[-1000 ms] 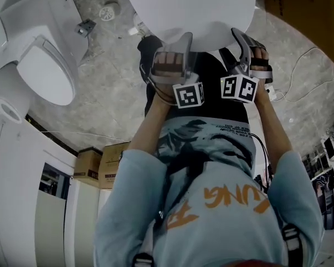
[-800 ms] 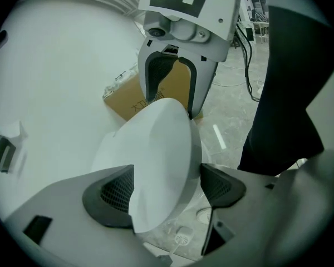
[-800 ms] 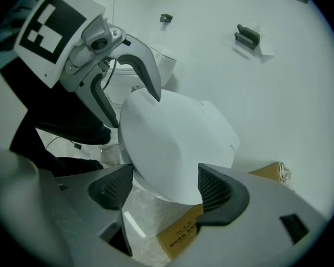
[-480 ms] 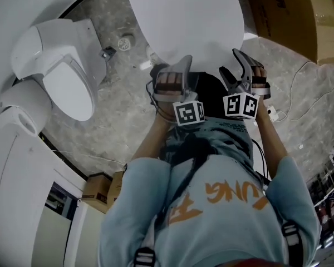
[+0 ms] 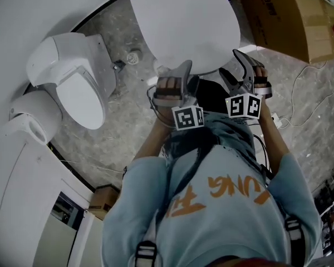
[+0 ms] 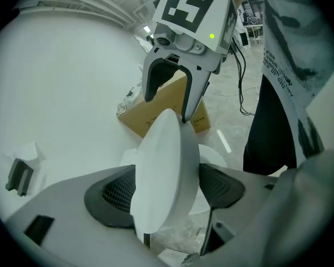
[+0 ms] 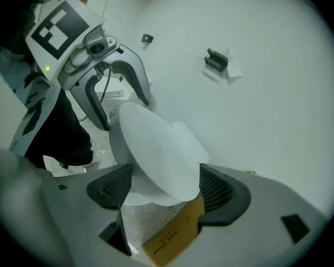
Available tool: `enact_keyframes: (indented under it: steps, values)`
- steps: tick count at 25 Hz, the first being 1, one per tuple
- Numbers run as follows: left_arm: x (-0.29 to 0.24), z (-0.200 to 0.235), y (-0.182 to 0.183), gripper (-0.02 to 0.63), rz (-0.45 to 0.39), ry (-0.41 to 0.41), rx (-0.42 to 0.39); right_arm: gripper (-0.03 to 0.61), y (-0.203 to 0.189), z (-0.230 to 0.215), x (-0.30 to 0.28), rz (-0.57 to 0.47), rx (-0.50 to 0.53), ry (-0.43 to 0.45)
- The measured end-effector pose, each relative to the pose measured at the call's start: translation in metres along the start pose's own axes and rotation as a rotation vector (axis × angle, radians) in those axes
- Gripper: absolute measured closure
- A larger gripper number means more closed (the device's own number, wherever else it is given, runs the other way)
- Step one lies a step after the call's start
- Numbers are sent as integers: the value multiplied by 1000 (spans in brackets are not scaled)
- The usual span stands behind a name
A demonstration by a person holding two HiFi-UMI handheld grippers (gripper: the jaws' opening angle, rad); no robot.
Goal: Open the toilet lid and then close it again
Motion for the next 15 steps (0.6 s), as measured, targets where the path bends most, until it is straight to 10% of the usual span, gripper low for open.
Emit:
enact_keyframes:
  steps: [15]
  values:
    - [46,83,14,239,-36,189,28,218,50,-71,30,-199,-68,-102]
Point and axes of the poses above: the fingertips, and each gripper's own axes: x backward along the fingers, z to its left, y out of its top, the point moved 8 cm from there along x, backward along the fingers, and after that the axes turned 4 degrees about -x, right-handed, at the moved point
